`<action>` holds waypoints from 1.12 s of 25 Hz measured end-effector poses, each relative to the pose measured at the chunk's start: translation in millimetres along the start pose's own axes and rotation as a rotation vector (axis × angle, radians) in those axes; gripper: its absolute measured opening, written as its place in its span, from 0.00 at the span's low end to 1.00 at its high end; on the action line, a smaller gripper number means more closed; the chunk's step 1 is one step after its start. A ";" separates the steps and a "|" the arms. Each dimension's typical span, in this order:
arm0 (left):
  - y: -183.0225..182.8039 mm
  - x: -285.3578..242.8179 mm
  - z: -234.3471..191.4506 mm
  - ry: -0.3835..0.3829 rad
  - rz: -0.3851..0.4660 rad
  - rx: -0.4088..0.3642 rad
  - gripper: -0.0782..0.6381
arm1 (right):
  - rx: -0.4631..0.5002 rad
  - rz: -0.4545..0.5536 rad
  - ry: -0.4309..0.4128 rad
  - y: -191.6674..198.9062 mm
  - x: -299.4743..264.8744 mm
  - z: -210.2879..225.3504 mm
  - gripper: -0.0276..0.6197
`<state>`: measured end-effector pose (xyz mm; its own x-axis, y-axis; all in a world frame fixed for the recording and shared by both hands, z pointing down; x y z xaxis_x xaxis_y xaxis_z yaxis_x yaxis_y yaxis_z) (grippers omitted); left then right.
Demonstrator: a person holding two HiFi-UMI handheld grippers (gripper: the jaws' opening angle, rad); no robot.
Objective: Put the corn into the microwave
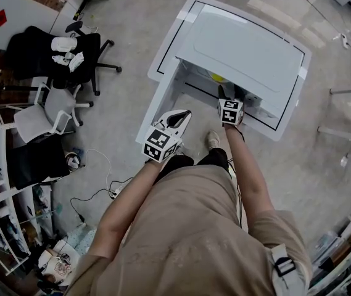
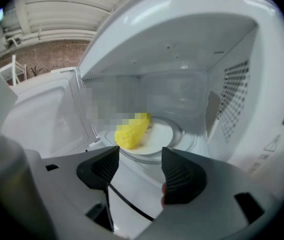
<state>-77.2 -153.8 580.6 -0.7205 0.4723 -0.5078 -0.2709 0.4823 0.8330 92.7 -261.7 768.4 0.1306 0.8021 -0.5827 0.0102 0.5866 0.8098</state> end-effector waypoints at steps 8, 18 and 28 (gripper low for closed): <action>-54.8 23.3 3.7 0.002 0.148 0.015 0.12 | -0.012 0.127 -0.314 -52.3 135.8 -26.4 0.46; -137.3 62.4 20.8 0.002 0.358 0.021 0.12 | 0.039 0.436 -0.337 -203.8 263.0 3.6 0.45; -218.3 99.9 45.9 -0.016 0.522 -0.024 0.12 | 0.083 0.498 -0.164 -266.6 334.2 69.1 0.45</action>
<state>-60.7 -178.1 337.8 -0.7536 0.6568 -0.0262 0.1077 0.1627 0.9808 202.1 -157.7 362.5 0.2925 0.9496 -0.1130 -0.0153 0.1228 0.9923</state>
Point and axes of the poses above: the fingertips, and each gripper's own axes: x backward along the fingers, z to its right, y out of its underside, the point moved 2 cm from there along x, backward along the fingers
